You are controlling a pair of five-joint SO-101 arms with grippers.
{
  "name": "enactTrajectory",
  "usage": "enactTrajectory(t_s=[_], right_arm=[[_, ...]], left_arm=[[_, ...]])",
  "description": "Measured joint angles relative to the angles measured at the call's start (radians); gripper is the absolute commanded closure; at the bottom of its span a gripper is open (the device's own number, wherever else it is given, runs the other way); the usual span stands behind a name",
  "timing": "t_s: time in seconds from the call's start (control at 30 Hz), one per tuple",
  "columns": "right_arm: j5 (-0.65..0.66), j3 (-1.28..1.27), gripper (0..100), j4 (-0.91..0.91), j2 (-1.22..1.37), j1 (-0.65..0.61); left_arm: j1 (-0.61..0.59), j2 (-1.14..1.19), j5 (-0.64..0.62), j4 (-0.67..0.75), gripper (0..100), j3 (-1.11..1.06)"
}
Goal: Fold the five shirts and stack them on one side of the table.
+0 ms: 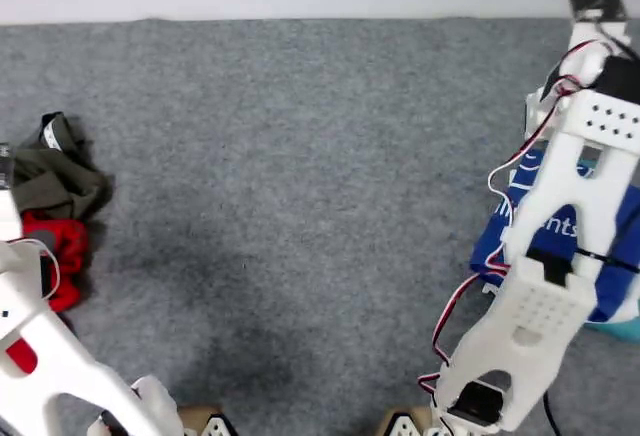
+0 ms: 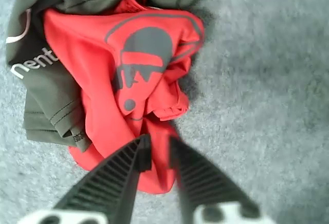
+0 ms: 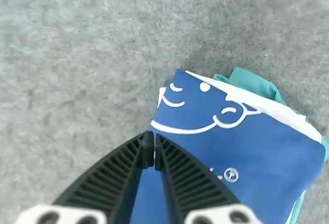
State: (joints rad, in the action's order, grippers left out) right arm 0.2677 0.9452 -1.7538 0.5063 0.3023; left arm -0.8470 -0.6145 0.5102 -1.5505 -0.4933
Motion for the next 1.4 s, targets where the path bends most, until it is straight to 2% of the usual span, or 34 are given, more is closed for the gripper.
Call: enactTrajectory(t_s=[0.23,0.4,0.7,0.93,1.03,1.13,1.27,1.4], right_arm=[[0.000,-0.400,99.0,0.000,-0.242,-0.023],[-0.008,-0.600,99.0,0.000,-0.364,-0.023],[-0.009,-0.746,99.0,0.000,-0.482,-0.023],[-0.009,-0.864,99.0,0.000,-0.563,-0.023],[-0.009,-0.898,99.0,0.000,-0.594,-0.023],[-0.009,-0.910,99.0,0.000,-0.632,-0.023],[-0.009,-0.910,99.0,0.000,-0.697,-0.023],[-0.009,-0.910,99.0,0.000,-0.756,-0.023]], left_arm=[[-0.120,0.020,0.175,0.048,80,0.021],[-0.176,0.166,0.247,0.106,80,0.031],[-0.192,0.476,0.259,0.149,80,0.180],[-0.184,0.700,0.259,0.261,80,0.218],[-0.158,0.764,0.249,0.304,87,0.218],[-0.118,0.775,0.195,0.319,100,0.218],[-0.057,0.729,0.150,0.293,100,0.249],[0.008,0.569,0.097,0.224,100,0.302]])
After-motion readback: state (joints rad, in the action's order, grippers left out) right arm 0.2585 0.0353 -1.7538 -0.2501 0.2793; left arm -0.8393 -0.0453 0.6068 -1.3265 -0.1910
